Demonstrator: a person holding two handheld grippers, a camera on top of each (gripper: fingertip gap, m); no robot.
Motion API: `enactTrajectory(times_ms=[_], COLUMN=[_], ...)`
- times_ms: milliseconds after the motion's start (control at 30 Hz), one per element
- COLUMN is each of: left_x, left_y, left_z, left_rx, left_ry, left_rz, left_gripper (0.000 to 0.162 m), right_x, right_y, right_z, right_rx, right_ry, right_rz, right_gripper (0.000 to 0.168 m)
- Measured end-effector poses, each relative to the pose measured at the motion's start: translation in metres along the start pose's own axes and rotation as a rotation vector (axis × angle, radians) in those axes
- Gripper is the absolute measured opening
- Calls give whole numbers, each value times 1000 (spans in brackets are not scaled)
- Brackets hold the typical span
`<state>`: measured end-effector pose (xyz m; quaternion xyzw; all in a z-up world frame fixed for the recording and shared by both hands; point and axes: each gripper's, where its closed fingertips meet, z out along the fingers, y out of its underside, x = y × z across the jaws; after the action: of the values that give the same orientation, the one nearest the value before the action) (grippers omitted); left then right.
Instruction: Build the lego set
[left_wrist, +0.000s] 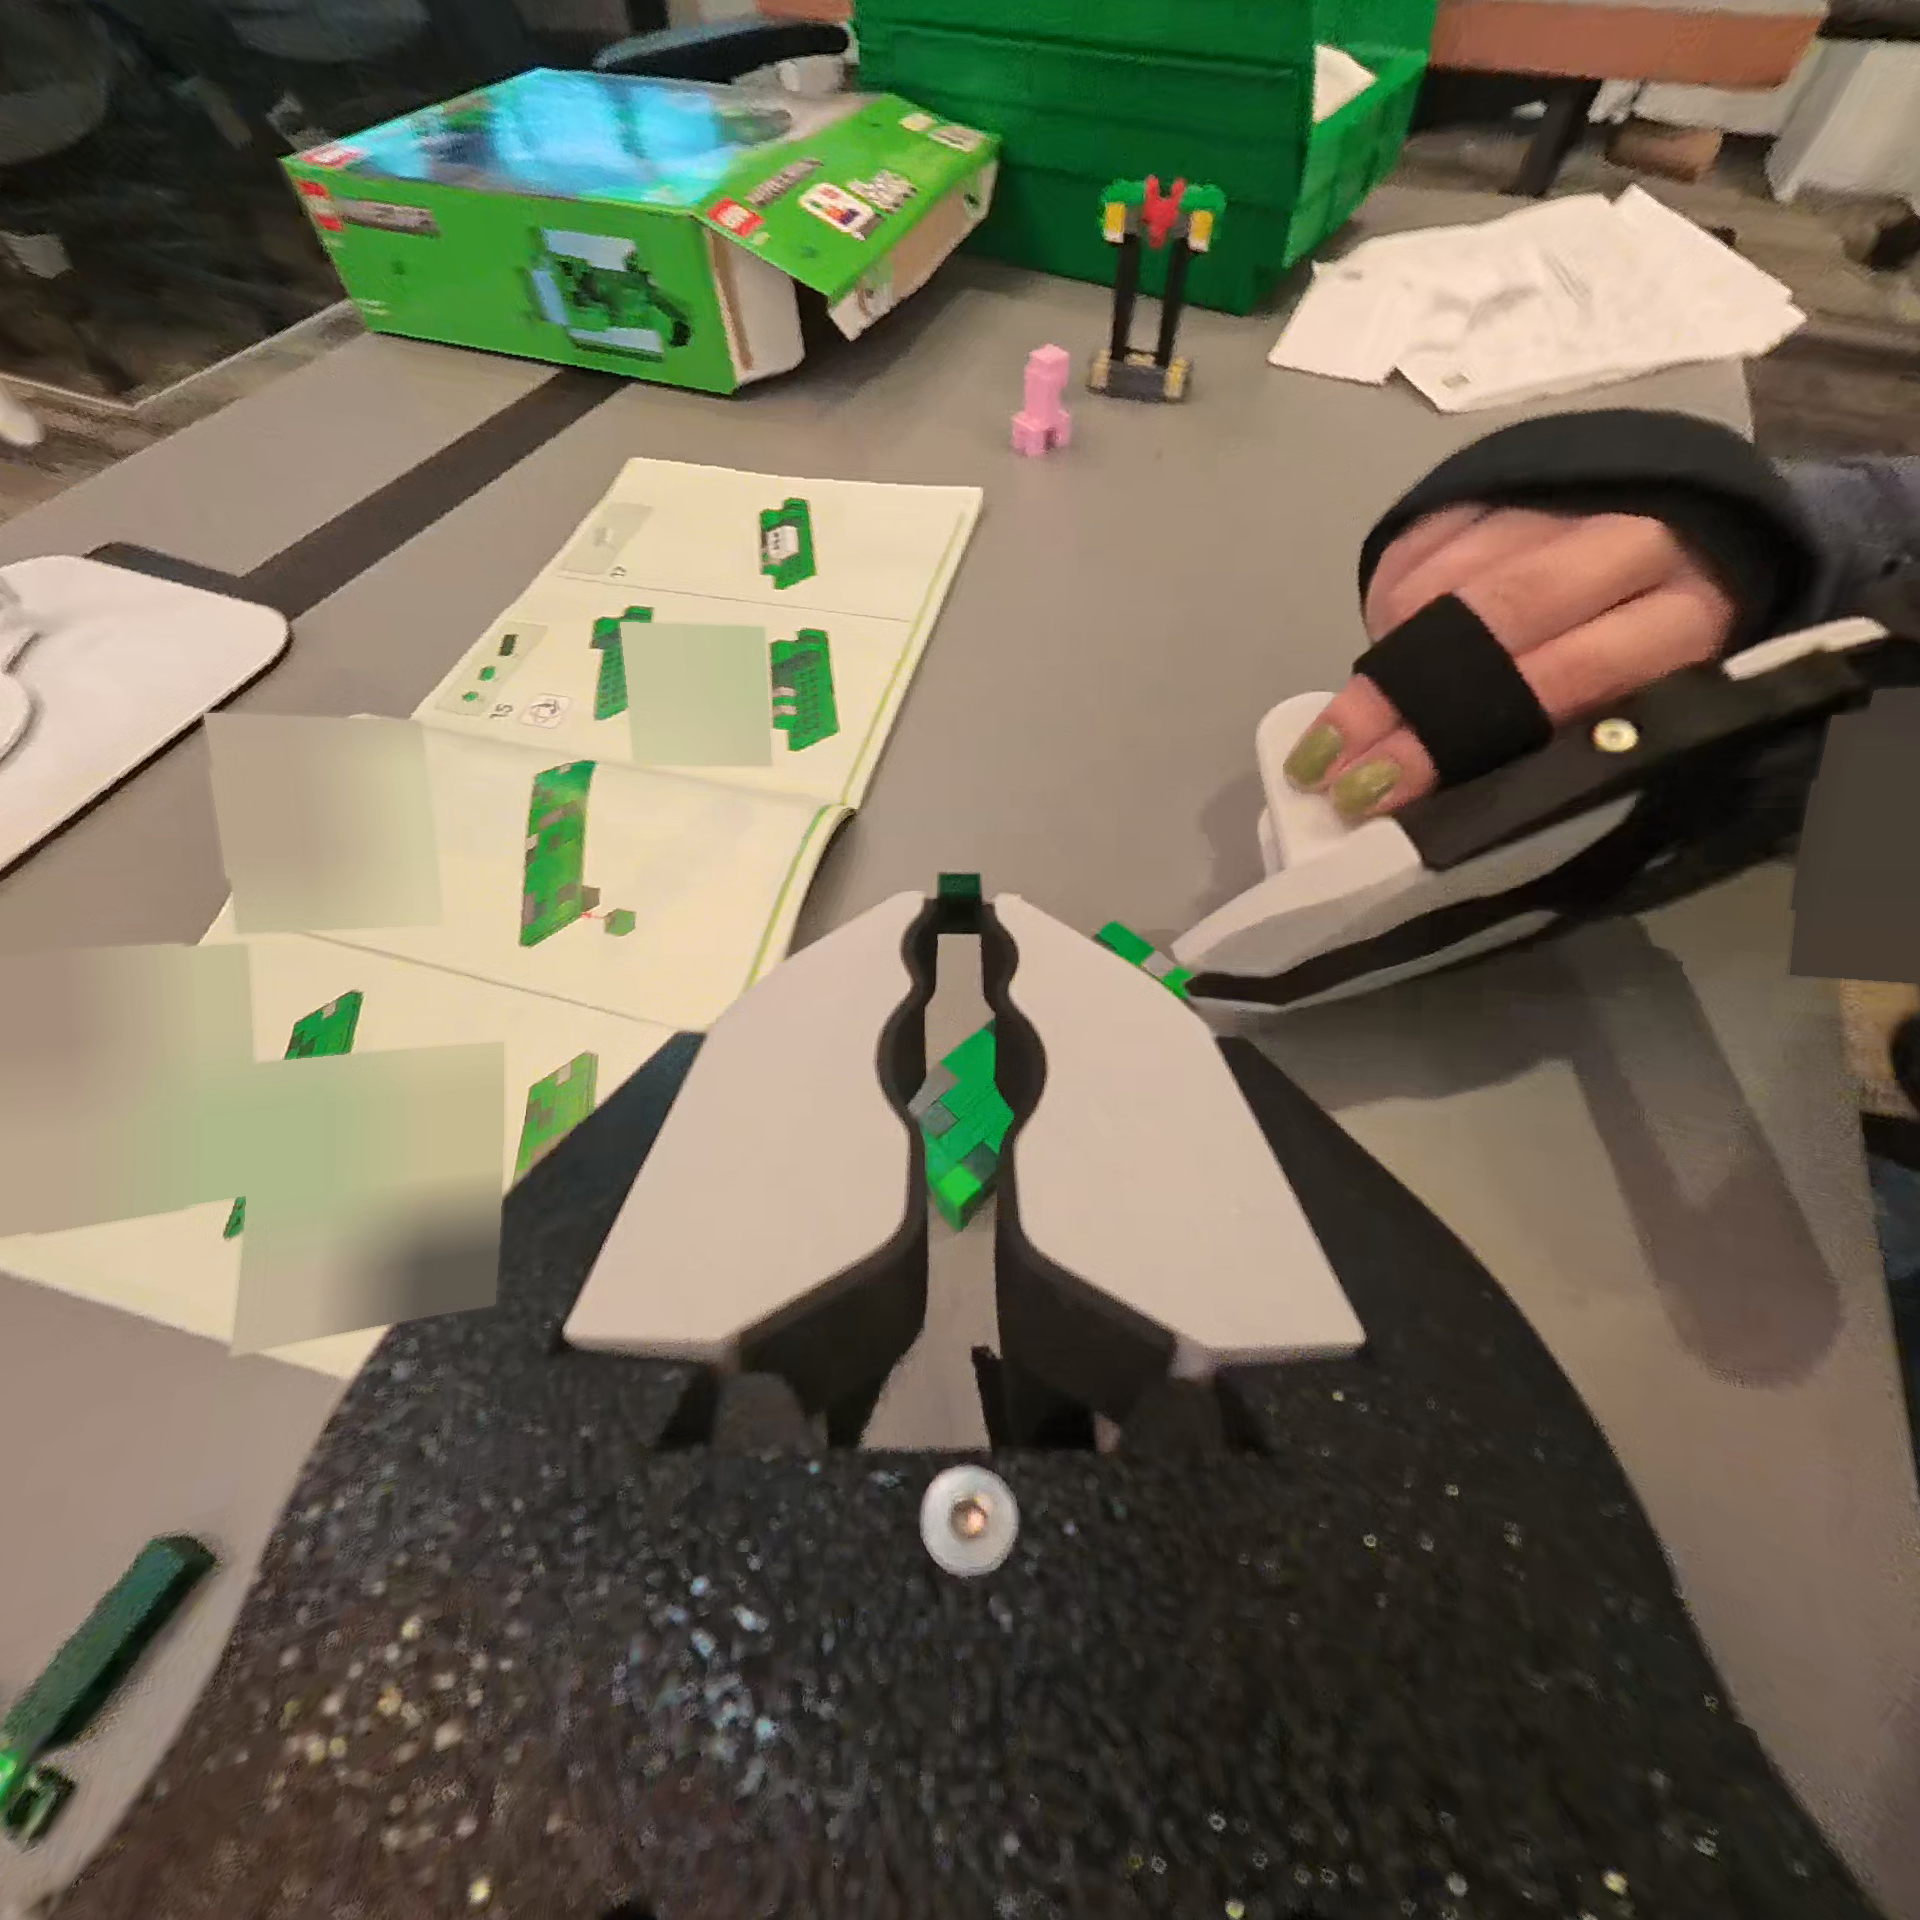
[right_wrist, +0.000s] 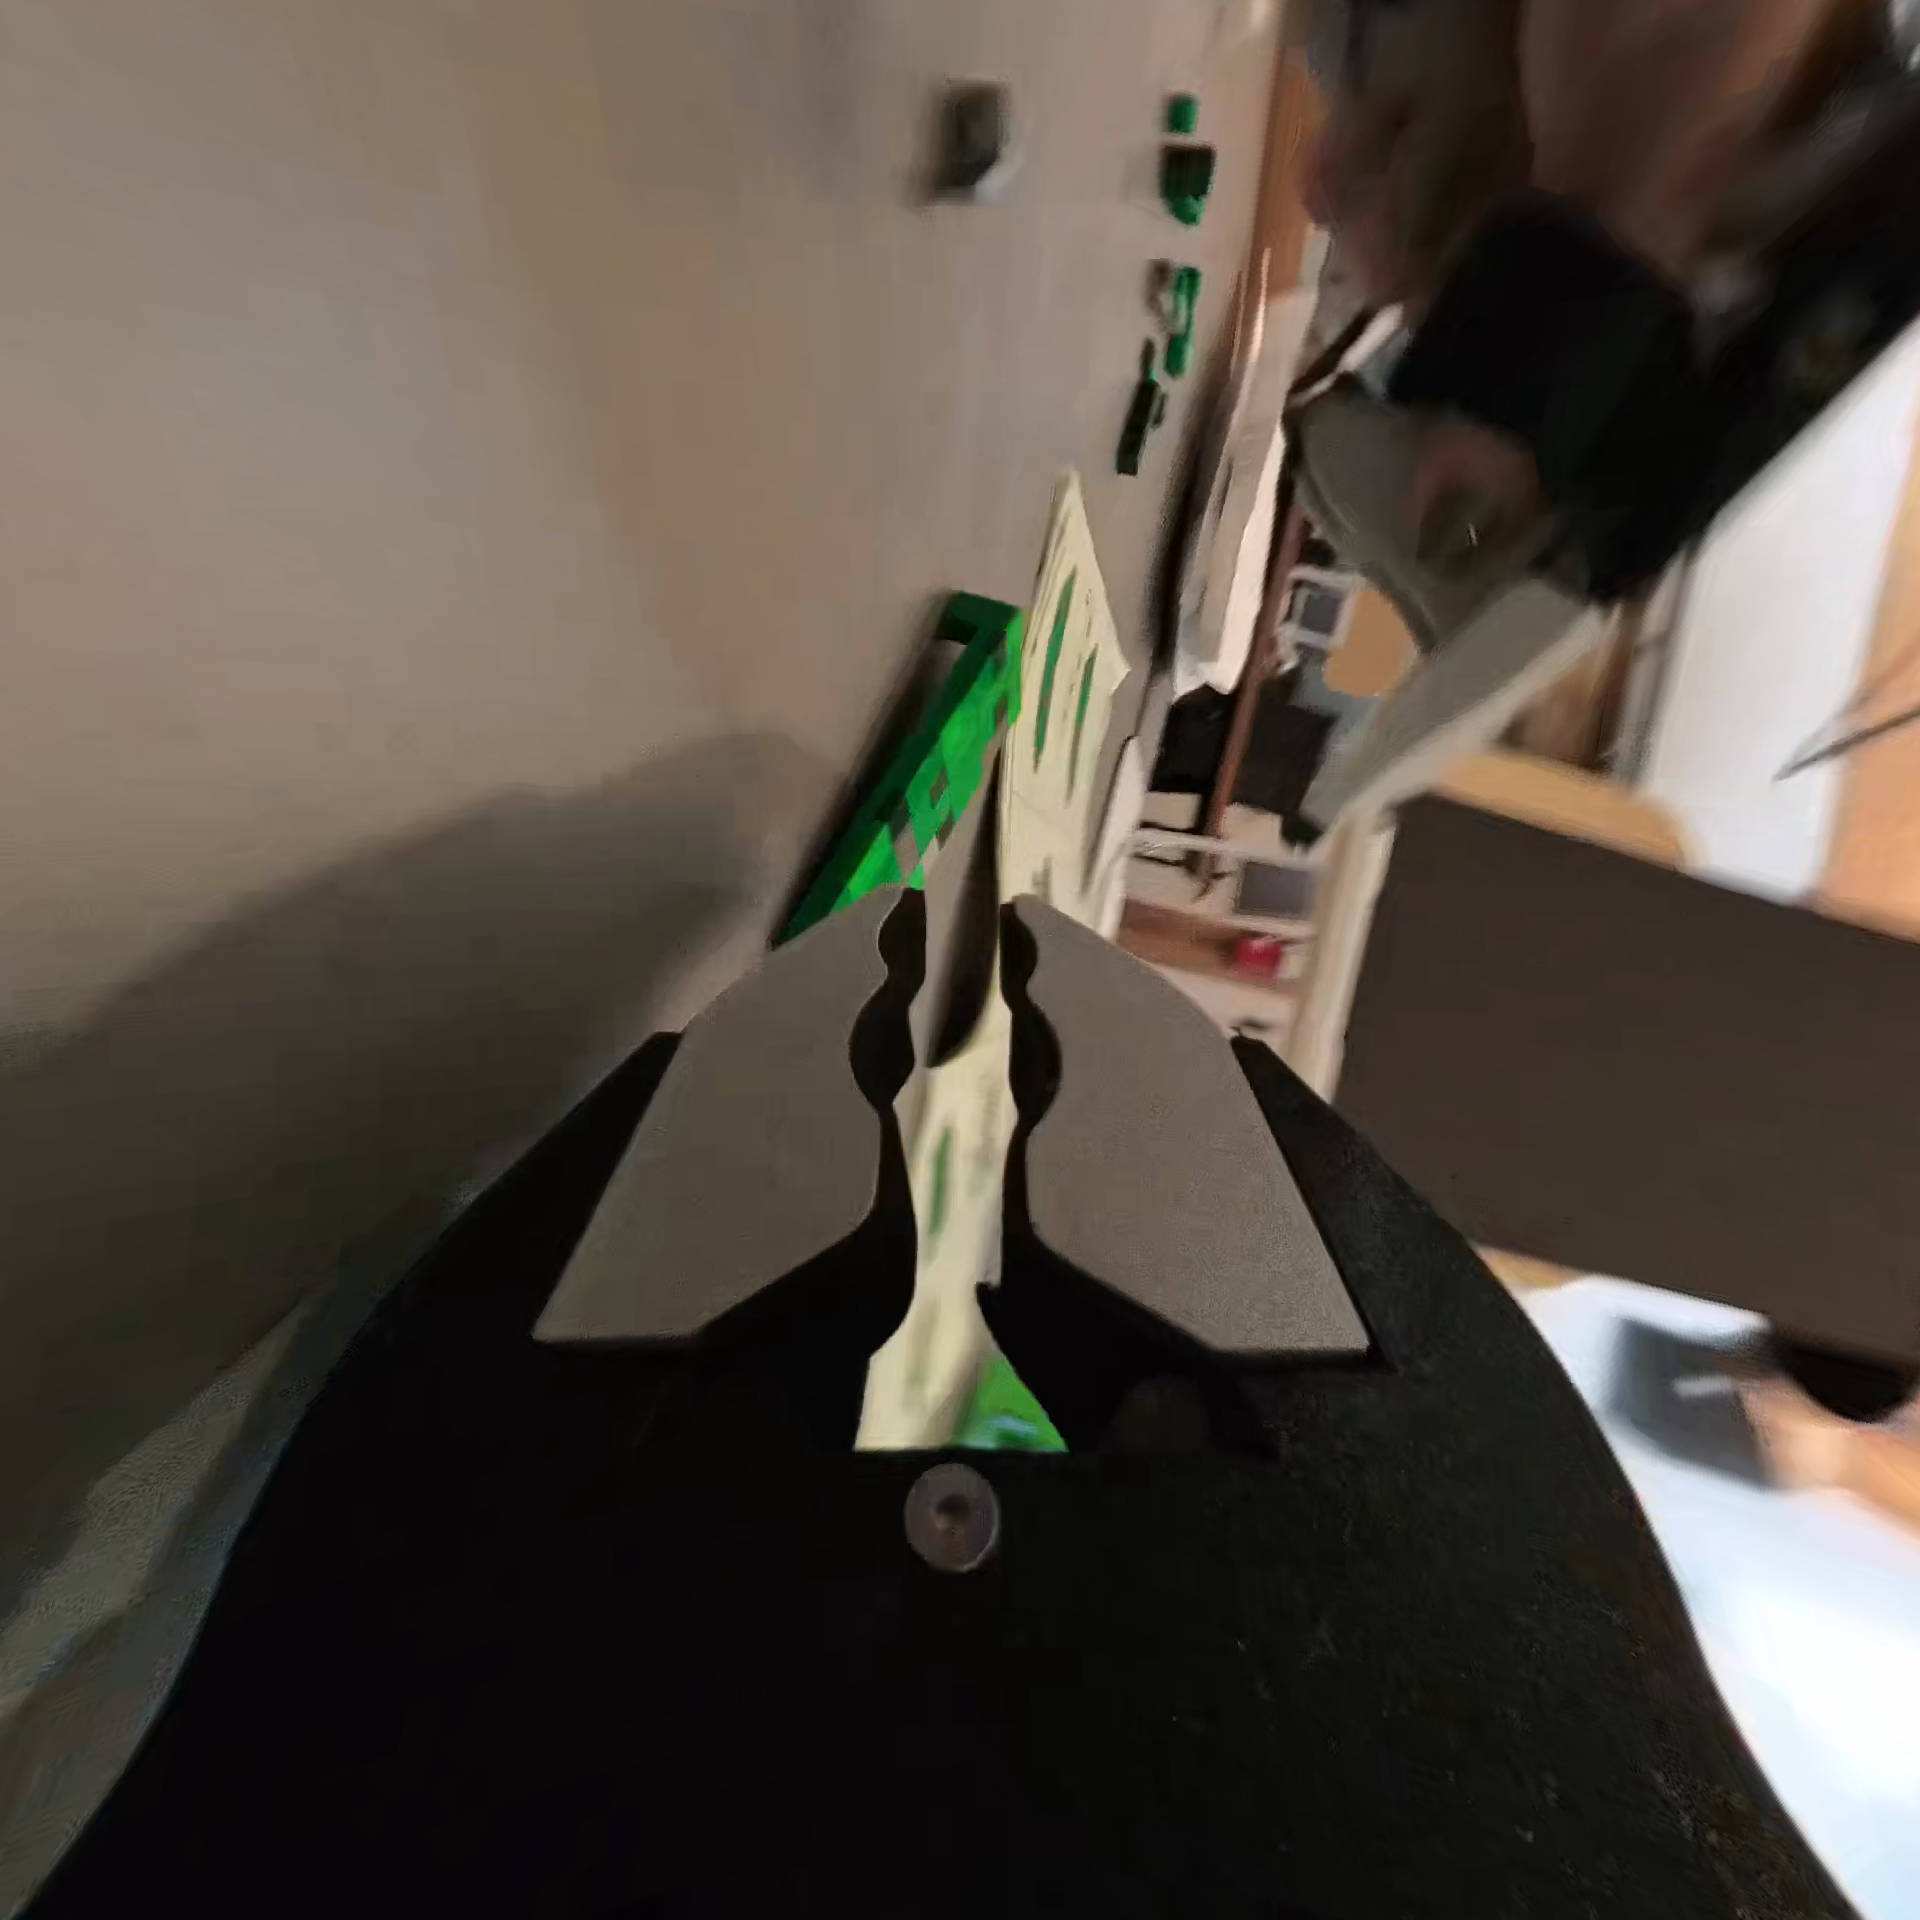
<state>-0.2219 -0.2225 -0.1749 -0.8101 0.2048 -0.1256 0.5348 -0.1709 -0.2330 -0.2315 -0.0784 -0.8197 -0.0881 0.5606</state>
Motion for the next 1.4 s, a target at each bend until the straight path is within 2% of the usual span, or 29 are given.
enactTrajectory(times_ms=[100, 167, 267, 433, 533, 633, 767, 833, 967, 1067, 1200, 1400], left_x=[-2, 0, 4, 9, 9, 9, 7, 9, 12, 12, 14, 19], left_y=[6, 10, 18, 26, 29, 29, 28, 24, 9, -4, -23, -40], left_z=[-12, -19, -27, -37, -43, -48, -51, -52, -52, -49, -43, -33], left_rx=[36, 53, 44, 25, 18, 29, 57, 101, 216, 272, 357, 407], left_ry=[-24, -19, -18, -33, -45, -48, -41, -24, -17, -28, -27, -17], left_rz=[-36, -58, -50, -16, -1, -6, -3, 31, 121, 166, 208, 293], left_gripper=[7, 7, 7, 7, 7, 7, 7, 7, 7, 7, 7, 7], right_x=[2, 4, 11, -16, -14, -16, -16, -9, 33, 57, 71, 88], right_y=[-3, -4, -3, -10, -14, -5, -4, -8, -19, -13, -10, -7], right_z=[-3, -1, 11, 35, 41, 45, 46, 45, 33, 23, 14, 1], right_rx=[85, 150, 193, 42, -15, -127, -154, -65, 324, 579, 803, 1102], right_ry=[-160, -312, -463, -836, -921, -896, -869, -846, -797, -747, -761, -885], right_rz=[515, 831, 1082, 1199, 1230, 1134, 1161, 1295, 1754, 1997, 2158, 2346], right_gripper=[27, 45, 56, 64, 57, 35, 33, 33, 33, 33, 33, 33])
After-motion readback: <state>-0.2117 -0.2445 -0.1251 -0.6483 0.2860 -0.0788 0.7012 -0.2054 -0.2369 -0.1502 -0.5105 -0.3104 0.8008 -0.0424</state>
